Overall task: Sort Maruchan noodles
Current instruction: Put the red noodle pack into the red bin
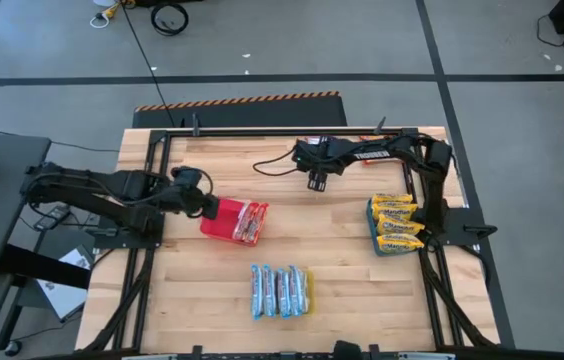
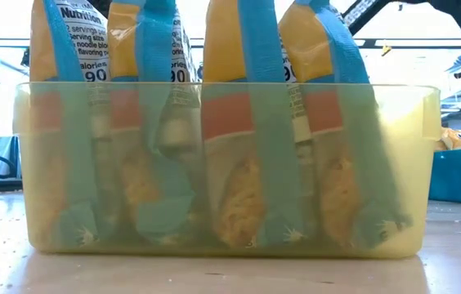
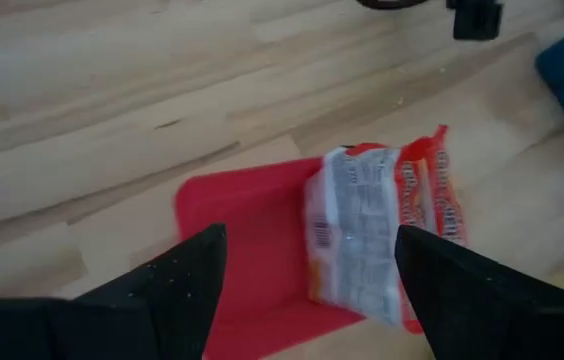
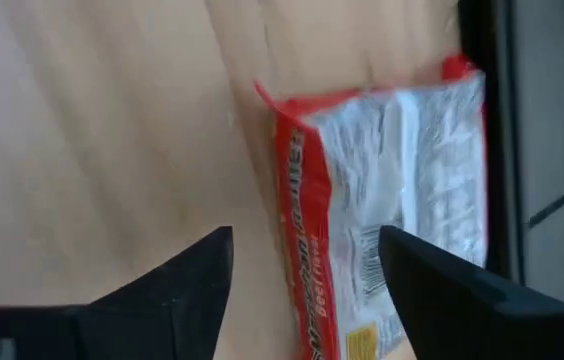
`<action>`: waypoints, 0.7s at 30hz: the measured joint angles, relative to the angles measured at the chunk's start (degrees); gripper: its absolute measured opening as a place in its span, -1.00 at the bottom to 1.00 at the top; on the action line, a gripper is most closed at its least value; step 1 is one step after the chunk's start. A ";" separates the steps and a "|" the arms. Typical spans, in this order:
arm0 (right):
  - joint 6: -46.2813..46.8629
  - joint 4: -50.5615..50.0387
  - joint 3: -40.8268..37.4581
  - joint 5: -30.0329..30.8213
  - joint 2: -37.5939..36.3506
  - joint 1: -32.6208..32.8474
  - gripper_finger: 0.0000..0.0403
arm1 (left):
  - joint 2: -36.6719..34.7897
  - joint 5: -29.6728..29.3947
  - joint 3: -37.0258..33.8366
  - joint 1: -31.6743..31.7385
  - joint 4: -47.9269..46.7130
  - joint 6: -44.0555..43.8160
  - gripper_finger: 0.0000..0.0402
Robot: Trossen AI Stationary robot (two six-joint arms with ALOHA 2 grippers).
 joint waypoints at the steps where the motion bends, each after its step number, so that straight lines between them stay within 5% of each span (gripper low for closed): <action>1: 0.03 -0.17 0.00 0.45 0.65 -0.55 0.24 | 0.49 -0.47 0.01 -0.33 -0.55 -0.19 0.46; 8: 1.14 0.17 0.17 2.65 2.96 -3.47 -0.03 | 1.37 -4.21 0.00 -1.00 -0.01 -0.25 0.46; 13: 3.10 0.06 0.07 1.62 1.79 -3.70 -0.49 | 1.29 -6.46 0.00 -1.00 0.12 -0.13 0.46; 17: 3.08 -1.31 -0.04 -3.03 -1.66 -3.57 -0.92 | 1.24 -7.72 0.00 -1.41 2.62 7.40 0.46; 21: 3.13 -3.08 -0.04 -14.46 -7.27 -2.98 -0.94 | 1.24 -7.50 0.00 -2.70 10.44 22.21 0.46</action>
